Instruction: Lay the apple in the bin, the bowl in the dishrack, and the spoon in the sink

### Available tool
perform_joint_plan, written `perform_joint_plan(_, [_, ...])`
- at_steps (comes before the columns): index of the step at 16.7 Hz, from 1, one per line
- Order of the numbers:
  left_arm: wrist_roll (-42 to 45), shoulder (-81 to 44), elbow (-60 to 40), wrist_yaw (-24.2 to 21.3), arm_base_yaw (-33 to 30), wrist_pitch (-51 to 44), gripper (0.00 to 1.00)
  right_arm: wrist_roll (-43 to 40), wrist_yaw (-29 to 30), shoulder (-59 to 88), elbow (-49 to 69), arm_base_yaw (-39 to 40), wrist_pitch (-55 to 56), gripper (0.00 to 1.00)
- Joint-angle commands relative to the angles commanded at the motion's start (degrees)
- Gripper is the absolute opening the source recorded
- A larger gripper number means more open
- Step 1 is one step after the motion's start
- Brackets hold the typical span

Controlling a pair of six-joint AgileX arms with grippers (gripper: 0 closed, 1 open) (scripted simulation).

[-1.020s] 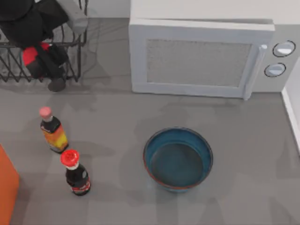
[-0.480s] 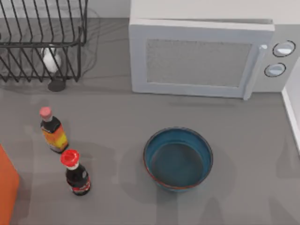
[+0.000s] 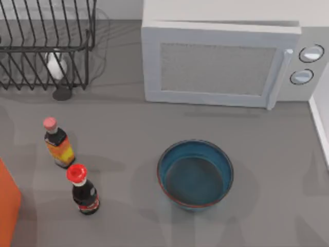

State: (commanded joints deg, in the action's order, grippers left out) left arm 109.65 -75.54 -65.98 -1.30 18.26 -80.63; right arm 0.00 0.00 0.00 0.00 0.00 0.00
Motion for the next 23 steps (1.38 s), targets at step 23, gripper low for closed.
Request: perform_joint_plan(23, [0.65,-1.21,15.15,-0.13,0.51,16.27,0.3,0.0,0.0,0.0,0.0,0.0,0.0,1.0])
